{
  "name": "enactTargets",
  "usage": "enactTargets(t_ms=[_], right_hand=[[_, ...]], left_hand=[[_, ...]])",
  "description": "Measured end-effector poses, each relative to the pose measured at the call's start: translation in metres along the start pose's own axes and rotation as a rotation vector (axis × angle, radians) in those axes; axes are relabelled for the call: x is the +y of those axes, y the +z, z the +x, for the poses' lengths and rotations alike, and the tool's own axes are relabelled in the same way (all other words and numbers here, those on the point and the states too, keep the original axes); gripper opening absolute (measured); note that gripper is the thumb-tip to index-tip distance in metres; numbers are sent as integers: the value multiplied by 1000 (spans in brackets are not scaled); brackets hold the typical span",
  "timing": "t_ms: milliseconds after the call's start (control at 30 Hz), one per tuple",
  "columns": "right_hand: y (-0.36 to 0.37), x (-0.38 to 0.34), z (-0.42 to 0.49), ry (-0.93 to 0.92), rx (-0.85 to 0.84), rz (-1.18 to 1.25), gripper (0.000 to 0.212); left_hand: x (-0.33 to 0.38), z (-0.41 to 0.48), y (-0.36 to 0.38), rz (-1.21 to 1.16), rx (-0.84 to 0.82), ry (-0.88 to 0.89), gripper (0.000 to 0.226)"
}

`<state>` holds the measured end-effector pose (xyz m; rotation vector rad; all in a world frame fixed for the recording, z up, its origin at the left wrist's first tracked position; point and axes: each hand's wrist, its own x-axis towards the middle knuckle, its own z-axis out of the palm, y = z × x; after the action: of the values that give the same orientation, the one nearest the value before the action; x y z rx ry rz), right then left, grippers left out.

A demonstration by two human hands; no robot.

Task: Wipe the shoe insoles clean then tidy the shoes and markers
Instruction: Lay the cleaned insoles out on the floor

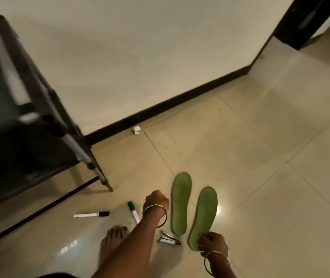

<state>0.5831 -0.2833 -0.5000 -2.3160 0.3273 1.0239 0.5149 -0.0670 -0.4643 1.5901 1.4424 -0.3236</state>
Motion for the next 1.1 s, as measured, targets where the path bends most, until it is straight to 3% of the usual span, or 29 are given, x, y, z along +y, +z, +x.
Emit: enactTargets(t_ms=[167, 500, 633, 900, 1100], right_hand=[[12, 37, 39, 141, 100, -31, 16], [41, 36, 89, 189, 266, -39, 46], [44, 39, 101, 210, 299, -43, 42], [47, 51, 115, 232, 274, 79, 25], [45, 27, 84, 115, 309, 259, 17]], left_hand=[[-33, 51, 41, 50, -36, -120, 25], [-34, 97, 118, 107, -169, -85, 34], [-36, 104, 130, 145, -122, -101, 38], [-39, 111, 130, 70, -117, -118, 13], [1, 103, 86, 140, -128, -4, 23]])
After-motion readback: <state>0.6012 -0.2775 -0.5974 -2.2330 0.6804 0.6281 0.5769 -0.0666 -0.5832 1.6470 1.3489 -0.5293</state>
